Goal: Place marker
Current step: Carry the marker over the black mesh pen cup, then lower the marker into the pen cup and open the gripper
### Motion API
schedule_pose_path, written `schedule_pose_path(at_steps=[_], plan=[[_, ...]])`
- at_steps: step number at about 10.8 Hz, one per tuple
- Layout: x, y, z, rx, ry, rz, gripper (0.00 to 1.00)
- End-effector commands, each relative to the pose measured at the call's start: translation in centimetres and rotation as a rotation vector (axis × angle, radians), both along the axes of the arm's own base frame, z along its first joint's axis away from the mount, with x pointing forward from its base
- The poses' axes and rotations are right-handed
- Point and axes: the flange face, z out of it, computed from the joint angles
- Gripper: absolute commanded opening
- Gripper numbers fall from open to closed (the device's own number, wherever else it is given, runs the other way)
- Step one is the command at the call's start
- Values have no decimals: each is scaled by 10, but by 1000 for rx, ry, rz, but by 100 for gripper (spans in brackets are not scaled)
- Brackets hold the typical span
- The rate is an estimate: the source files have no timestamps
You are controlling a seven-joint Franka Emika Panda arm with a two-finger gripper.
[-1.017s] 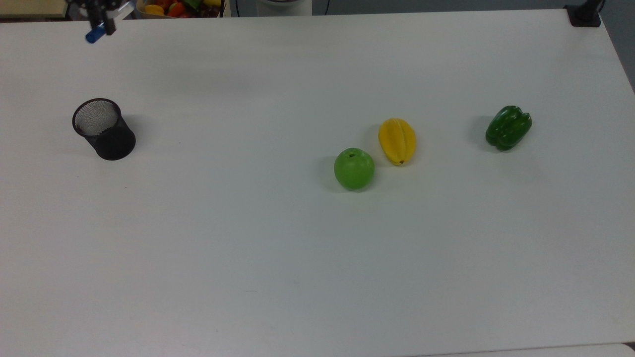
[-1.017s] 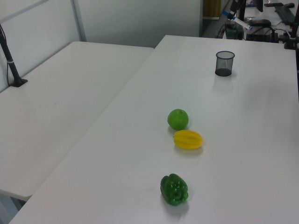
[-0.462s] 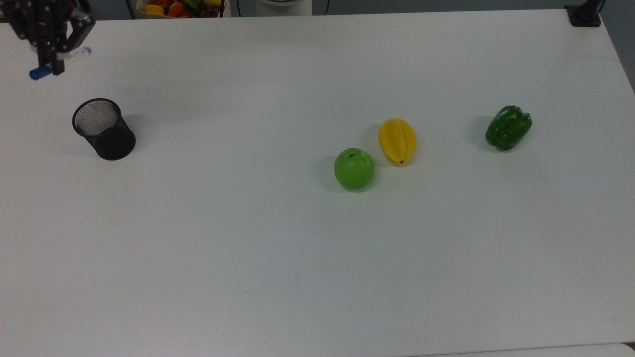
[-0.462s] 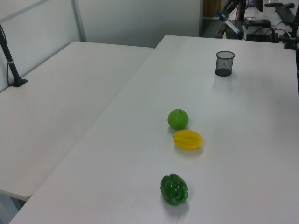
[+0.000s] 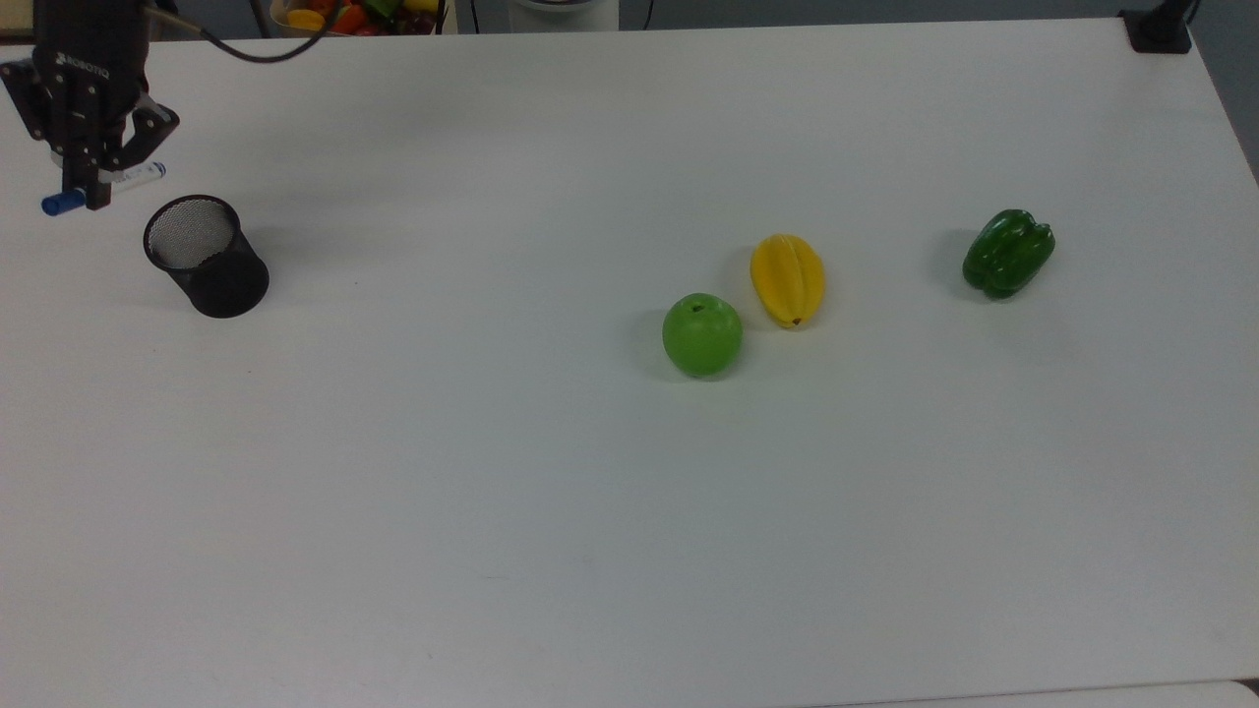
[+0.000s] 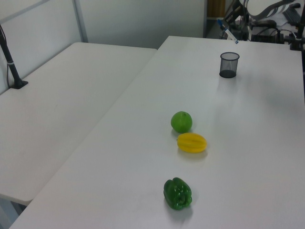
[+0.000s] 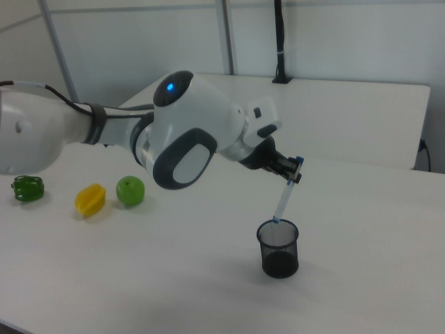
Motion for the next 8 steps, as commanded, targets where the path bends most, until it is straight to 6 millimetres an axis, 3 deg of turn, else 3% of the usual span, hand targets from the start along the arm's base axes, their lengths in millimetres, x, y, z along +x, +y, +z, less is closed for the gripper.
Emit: schedule_pose_path(at_steps=[1,4,8], plan=[[-4,0,-35,-15,-10,-11,0],[-6,11,-64,-62,-57,-1,0],[-3,25,-77,-54,-40,22,0]])
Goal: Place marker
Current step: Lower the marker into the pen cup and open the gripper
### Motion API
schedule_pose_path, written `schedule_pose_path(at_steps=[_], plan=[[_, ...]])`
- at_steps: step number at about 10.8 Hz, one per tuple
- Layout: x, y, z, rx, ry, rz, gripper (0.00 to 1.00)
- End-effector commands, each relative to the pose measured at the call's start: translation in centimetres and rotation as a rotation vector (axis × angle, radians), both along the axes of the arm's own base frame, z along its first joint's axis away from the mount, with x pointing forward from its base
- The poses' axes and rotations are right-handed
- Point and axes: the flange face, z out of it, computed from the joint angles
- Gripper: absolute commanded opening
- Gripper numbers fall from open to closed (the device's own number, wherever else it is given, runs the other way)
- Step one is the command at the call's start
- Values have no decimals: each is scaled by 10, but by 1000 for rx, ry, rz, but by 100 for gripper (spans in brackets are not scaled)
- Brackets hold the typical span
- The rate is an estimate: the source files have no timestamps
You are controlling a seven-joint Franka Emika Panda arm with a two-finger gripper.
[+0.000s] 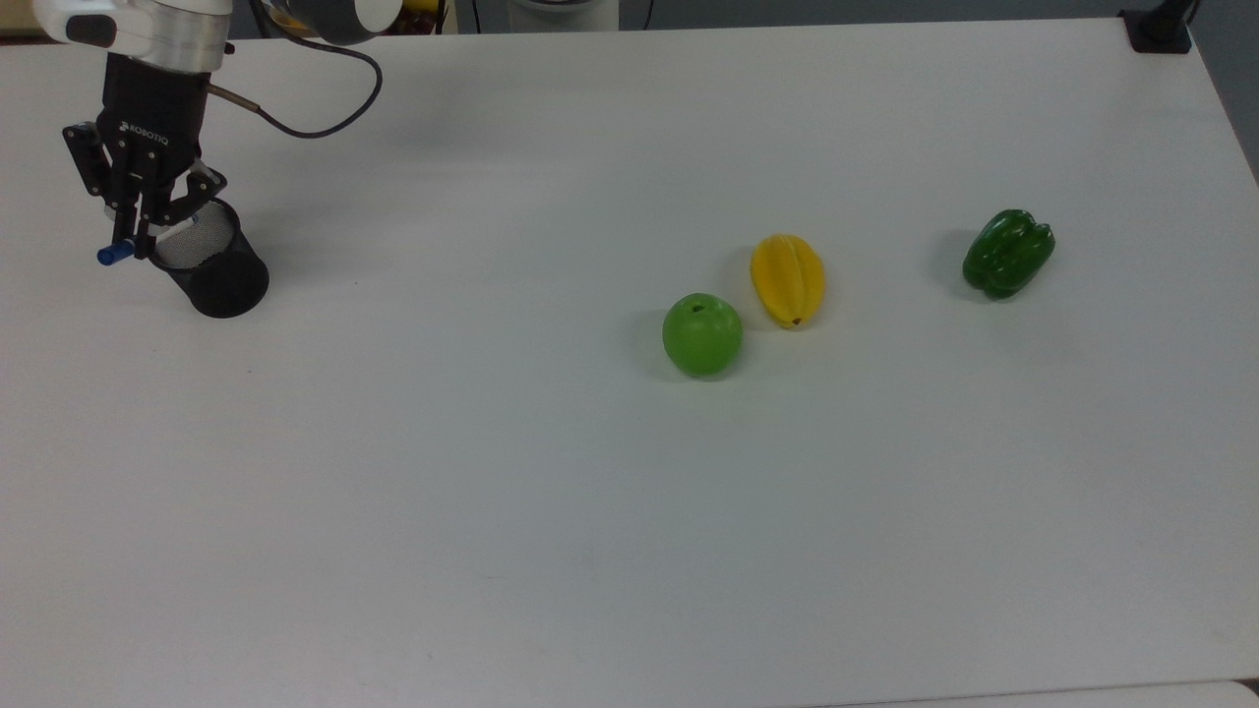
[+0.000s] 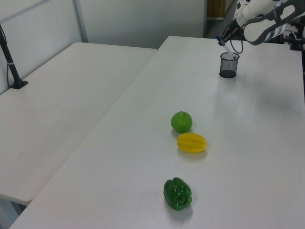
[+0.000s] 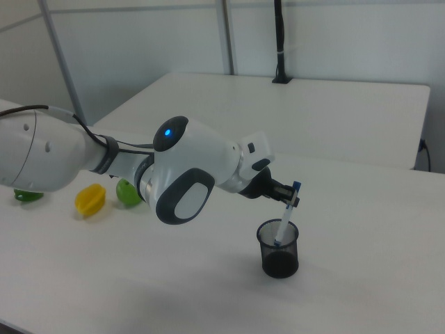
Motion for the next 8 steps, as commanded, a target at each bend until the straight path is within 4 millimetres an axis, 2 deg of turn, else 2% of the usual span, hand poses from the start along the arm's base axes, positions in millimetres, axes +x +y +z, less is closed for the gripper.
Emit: schedule_pose_path(at_steps=[1,3,5,6,8], plan=[[-2,13,-4,11,-12,15,0],[-1,15,-4,14,-10,18,3],[-2,15,-5,18,-5,16,32],[-2,15,-5,17,-4,18,37],[-1,16,-3,20,-7,16,56]])
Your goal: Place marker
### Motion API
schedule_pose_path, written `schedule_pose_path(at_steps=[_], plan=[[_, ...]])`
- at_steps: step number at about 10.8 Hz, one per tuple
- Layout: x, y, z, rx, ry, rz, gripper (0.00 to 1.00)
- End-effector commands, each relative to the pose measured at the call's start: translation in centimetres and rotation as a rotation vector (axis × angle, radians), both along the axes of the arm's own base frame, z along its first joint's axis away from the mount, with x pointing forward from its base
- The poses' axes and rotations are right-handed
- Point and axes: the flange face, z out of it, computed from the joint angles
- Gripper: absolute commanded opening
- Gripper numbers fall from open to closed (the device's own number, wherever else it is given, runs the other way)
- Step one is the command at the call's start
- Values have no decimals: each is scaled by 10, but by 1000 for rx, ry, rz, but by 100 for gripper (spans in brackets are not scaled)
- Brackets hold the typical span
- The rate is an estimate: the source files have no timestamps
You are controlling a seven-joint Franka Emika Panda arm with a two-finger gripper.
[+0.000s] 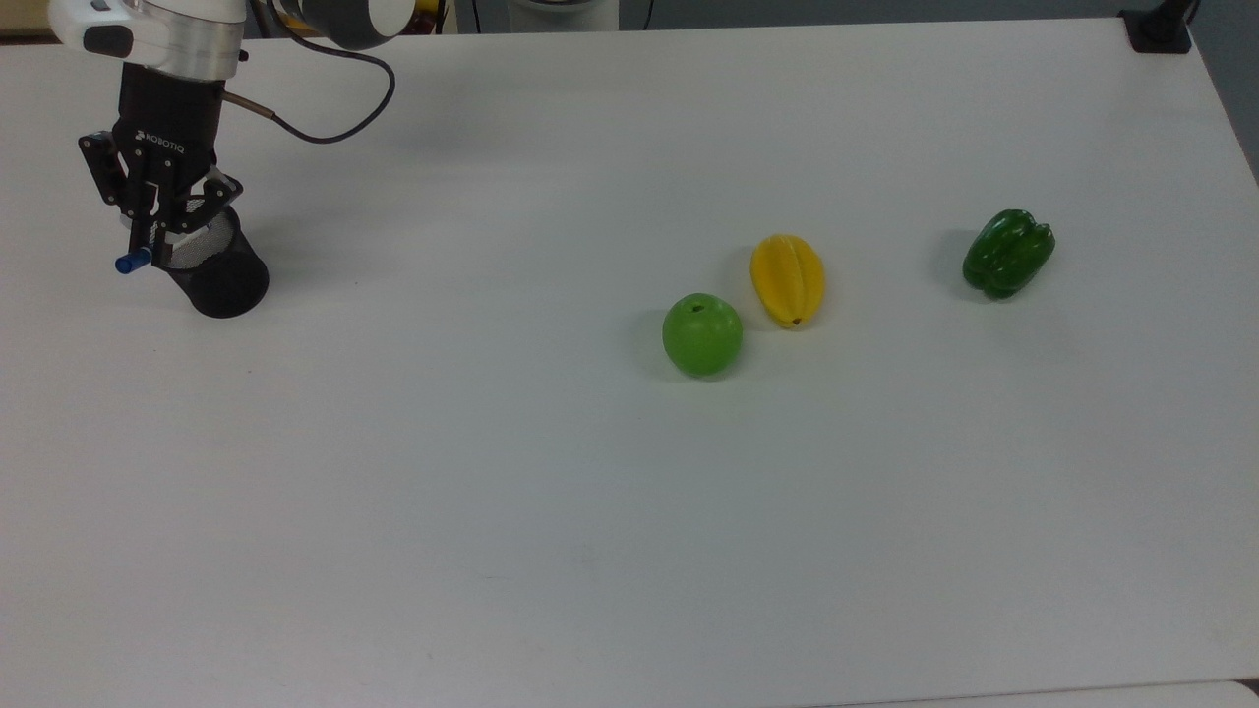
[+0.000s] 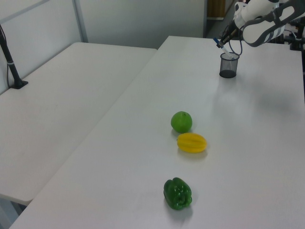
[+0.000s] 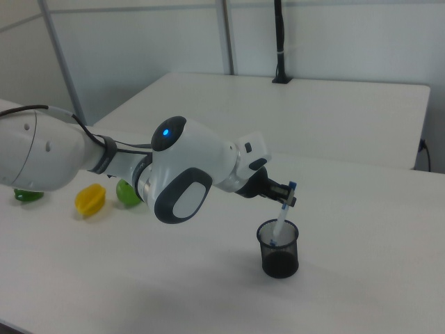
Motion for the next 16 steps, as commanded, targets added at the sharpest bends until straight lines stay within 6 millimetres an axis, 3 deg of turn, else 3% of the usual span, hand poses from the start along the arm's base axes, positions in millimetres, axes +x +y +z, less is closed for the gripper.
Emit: schedule_pose_path(at_steps=[1,4,7,13,16], plan=[[-5,6,0,15,-11,-2,77],[-5,9,1,20,-13,3,99],[-4,9,12,60,18,-7,100],[-2,18,114,271,334,32,100],[-17,47,173,381,462,25,100]])
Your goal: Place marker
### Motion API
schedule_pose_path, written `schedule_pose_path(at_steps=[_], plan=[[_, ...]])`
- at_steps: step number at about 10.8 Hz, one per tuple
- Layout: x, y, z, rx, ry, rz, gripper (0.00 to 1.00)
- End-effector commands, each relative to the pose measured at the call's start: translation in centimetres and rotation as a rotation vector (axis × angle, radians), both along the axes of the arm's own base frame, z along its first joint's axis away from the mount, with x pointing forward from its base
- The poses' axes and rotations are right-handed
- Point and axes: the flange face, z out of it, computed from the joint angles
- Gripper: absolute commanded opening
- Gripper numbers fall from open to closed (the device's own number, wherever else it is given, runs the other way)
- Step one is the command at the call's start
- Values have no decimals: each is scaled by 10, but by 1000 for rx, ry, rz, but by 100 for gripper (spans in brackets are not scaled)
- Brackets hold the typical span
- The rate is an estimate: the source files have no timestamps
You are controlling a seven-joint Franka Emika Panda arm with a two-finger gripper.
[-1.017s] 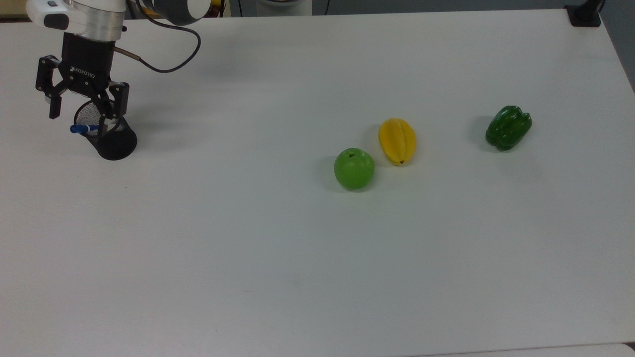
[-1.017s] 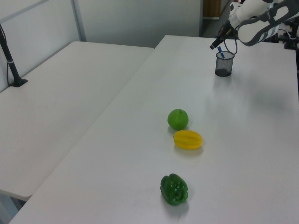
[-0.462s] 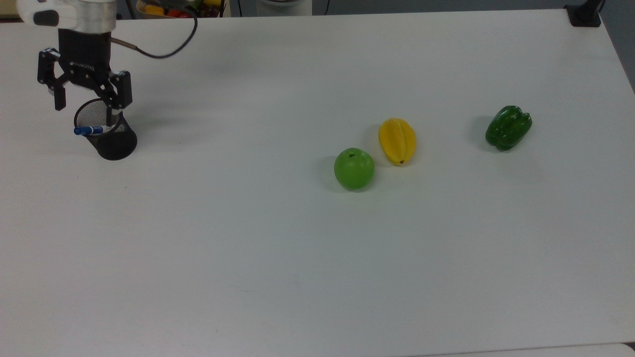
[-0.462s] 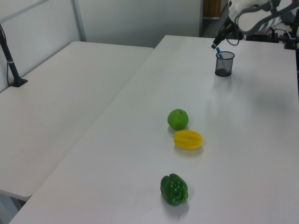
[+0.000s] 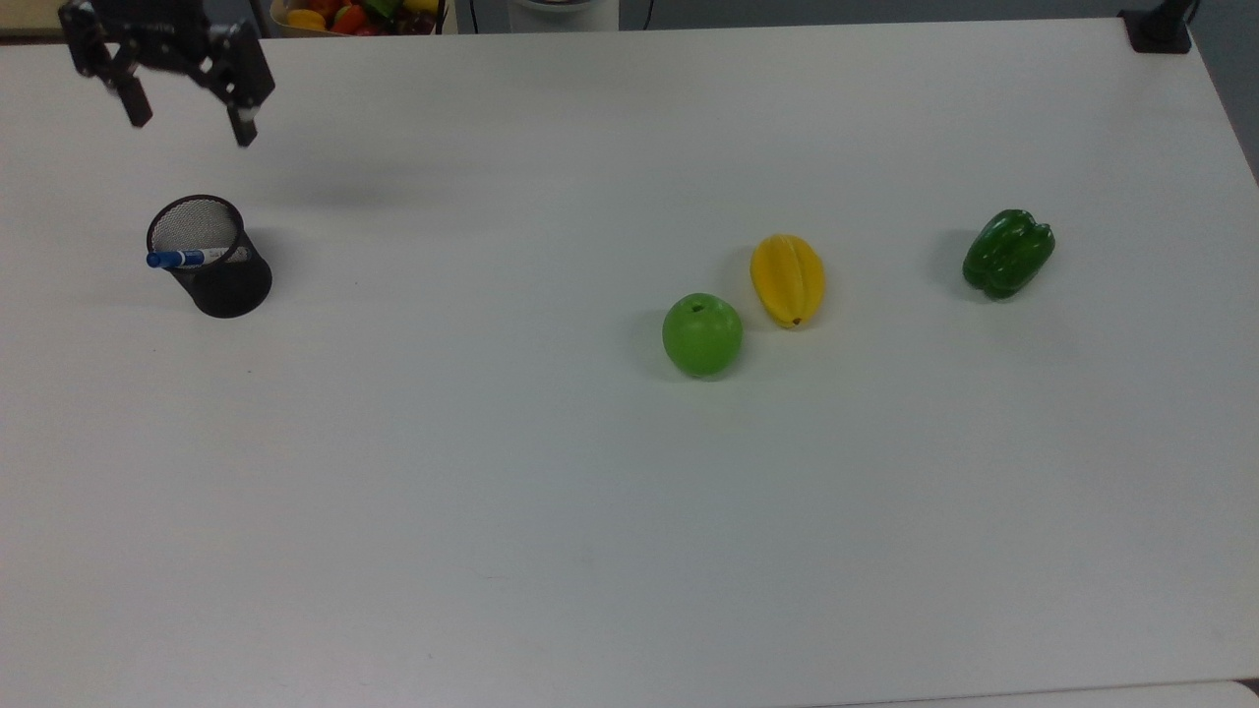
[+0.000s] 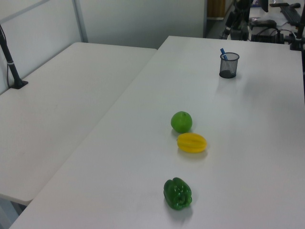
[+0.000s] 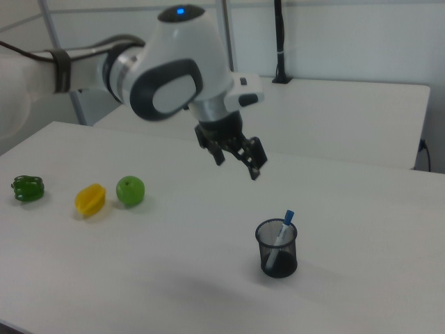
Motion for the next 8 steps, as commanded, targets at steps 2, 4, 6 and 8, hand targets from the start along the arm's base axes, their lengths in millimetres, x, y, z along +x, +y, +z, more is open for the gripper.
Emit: schedule_pose_path(at_steps=[2,4,6,8], plan=[[-19,70,77,149,147,-29,100],[-22,106,105,182,177,-101,100],[-22,160,110,176,210,-88,100],[-22,200,112,180,217,-95,100]])
